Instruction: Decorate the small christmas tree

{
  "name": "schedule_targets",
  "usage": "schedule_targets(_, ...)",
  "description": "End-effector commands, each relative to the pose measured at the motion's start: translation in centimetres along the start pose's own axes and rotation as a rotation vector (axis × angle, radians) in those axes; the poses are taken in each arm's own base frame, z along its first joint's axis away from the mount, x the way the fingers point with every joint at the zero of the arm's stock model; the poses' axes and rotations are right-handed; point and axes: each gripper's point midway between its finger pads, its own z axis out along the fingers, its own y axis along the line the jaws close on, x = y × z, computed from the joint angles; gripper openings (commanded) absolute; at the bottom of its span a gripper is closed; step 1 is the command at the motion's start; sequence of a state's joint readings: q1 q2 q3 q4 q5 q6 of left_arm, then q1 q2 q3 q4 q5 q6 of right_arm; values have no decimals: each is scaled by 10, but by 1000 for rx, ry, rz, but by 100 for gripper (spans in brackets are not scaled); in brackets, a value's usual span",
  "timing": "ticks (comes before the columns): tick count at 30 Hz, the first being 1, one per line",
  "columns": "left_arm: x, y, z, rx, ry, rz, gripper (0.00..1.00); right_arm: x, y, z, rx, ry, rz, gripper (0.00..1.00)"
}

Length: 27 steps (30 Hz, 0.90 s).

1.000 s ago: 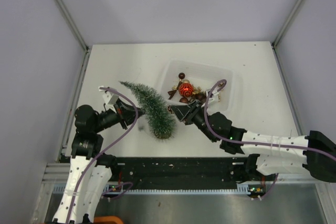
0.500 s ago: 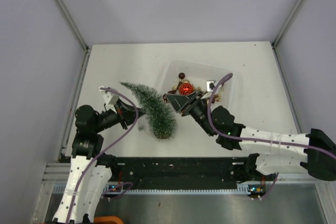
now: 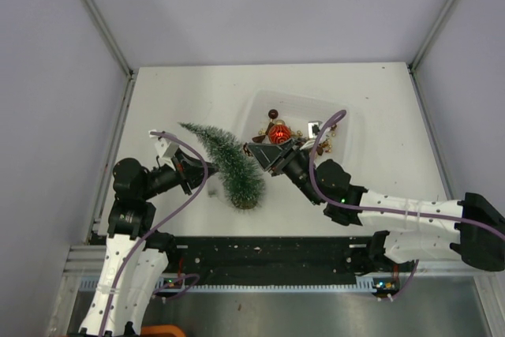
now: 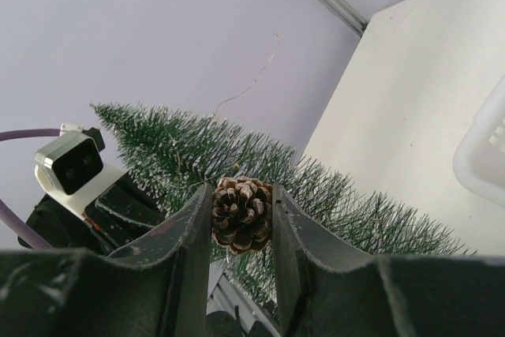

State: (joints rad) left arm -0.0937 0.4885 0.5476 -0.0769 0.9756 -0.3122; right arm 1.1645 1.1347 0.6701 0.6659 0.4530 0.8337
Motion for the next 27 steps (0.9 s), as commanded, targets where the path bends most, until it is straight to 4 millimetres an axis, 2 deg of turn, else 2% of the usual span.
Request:
schedule_targets(1,-7,-4,1,22,-24,37,0,-7,28,-1,-86,-4,53,0)
schedule_targets(9,-6,-4,1,22,-23,34,0,-5,24,-8,-86,8,65,0)
schedule_targets(17,-7,-4,2,25,-28,34,0,-6,34,-5,-68,-9,12,0)
schedule_targets(23,-7,-5,3,29,-24,23,0,2,48,-2,48,-47,-138,0)
schedule_targets(27,-9,-7,3,37,-25,26,0,1,40,-1,143,-90,-193,0)
